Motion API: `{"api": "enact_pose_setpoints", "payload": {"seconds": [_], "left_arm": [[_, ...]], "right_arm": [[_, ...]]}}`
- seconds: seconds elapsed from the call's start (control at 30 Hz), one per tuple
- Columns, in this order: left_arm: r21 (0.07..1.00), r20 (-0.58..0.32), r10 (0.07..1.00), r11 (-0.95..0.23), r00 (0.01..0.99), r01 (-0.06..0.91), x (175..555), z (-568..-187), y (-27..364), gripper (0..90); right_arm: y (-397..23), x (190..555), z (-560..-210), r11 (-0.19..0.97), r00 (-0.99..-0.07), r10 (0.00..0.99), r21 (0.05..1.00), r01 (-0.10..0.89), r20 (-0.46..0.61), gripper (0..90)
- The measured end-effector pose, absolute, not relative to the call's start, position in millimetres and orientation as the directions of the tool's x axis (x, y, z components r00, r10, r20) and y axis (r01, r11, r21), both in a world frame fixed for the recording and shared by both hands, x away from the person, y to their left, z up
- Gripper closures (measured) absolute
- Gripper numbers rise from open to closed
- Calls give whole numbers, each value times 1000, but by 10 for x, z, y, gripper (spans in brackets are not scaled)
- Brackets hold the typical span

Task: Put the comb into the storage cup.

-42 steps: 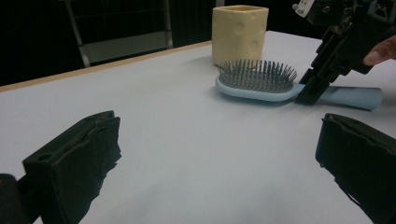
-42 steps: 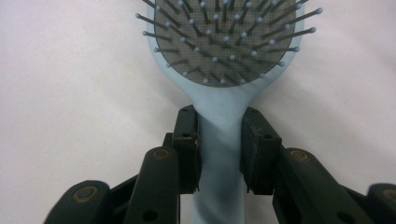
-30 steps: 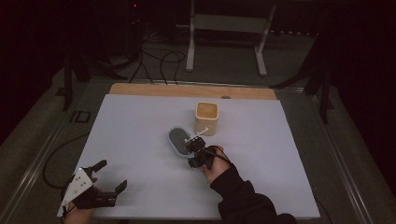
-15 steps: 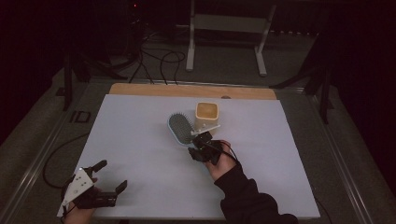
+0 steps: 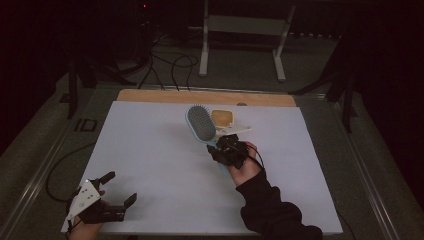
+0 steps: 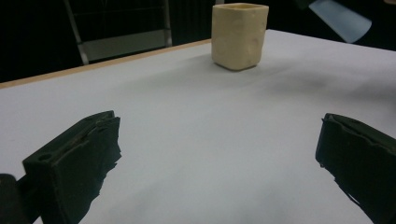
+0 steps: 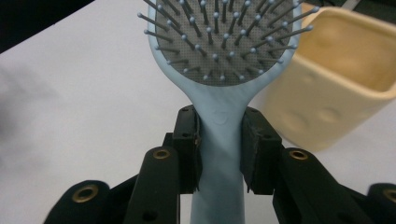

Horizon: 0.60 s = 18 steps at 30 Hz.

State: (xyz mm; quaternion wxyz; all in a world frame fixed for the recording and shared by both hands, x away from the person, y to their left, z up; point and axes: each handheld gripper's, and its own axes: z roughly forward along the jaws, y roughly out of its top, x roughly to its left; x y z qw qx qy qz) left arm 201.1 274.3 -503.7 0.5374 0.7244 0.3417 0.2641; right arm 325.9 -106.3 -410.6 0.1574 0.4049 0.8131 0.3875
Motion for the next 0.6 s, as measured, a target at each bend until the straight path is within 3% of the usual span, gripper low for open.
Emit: {"api": "enact_pose_setpoints", "payload": {"seconds": [0.6], "left_arm": [[959,11,778,-185,628,213,2014,-5040,2742,0]], "right_arm": [[-1245,3563,-3828,307,-590,807,831,463,31,701]]}}
